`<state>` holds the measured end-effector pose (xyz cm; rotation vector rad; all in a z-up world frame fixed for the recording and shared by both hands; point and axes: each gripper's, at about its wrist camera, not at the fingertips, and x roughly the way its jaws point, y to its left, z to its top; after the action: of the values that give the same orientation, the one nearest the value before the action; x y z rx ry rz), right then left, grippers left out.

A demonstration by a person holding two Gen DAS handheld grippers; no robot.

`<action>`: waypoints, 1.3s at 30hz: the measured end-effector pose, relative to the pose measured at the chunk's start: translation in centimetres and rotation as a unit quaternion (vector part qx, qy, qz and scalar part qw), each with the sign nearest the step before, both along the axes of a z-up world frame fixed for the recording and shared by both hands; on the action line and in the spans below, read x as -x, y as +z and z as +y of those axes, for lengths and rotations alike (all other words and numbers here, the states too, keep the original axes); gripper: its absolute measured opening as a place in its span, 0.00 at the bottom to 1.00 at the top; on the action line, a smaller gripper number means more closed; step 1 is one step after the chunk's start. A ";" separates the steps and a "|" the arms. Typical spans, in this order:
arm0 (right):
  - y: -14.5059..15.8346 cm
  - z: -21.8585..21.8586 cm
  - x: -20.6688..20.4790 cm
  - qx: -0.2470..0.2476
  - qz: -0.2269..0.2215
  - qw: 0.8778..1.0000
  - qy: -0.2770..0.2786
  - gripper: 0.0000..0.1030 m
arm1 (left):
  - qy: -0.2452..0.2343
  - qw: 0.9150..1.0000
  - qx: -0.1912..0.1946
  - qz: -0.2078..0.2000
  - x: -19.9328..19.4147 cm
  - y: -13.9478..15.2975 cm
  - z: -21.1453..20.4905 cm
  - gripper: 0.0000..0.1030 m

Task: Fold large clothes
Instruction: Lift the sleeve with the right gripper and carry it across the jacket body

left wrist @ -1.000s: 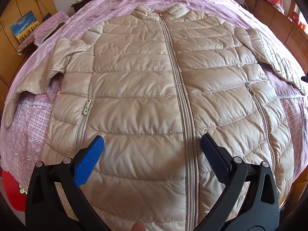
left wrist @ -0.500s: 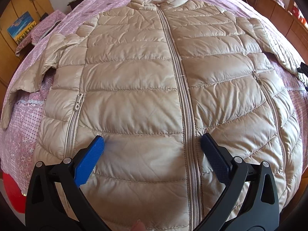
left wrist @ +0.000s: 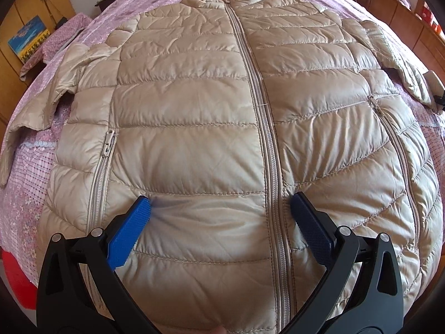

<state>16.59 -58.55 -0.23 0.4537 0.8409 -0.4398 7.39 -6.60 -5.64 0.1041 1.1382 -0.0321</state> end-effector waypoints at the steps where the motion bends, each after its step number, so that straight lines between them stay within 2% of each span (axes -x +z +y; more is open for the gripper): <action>1: 0.6 0.6 0.5 -0.003 -0.007 1.000 0.007 0.11 | 0.000 1.000 0.000 -0.001 0.0 0.0 0.0 0.97; 9: 5.7 4.7 2.7 -0.025 -0.062 0.996 0.057 0.09 | -0.010 1.000 0.004 -0.010 0.4 0.4 0.1 0.97; 14: 8.7 8.8 3.5 -0.019 -0.087 0.991 0.100 0.09 | -0.016 1.000 0.012 -0.015 0.7 1.2 0.6 0.97; 23: 13.0 15.7 2.8 -0.019 -0.117 0.978 0.173 0.08 | -0.002 0.999 0.012 -0.044 0.9 3.5 3.0 0.97; 27: 13.9 19.3 2.3 -0.027 -0.122 0.971 0.203 0.08 | 0.009 0.999 0.013 -0.046 0.7 4.0 4.6 0.97; 30: 14.0 21.9 1.7 -0.044 -0.121 0.966 0.225 0.08 | 0.015 0.998 0.029 -0.045 0.7 4.5 6.1 0.97; 39: 12.9 30.3 -0.7 -0.072 -0.109 0.948 0.289 0.08 | 0.037 0.997 0.047 -0.055 1.2 5.0 9.5 0.97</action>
<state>17.26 -28.23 12.68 0.3597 0.7513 0.2137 6.20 2.86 -0.65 -0.0190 1.0288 -0.0140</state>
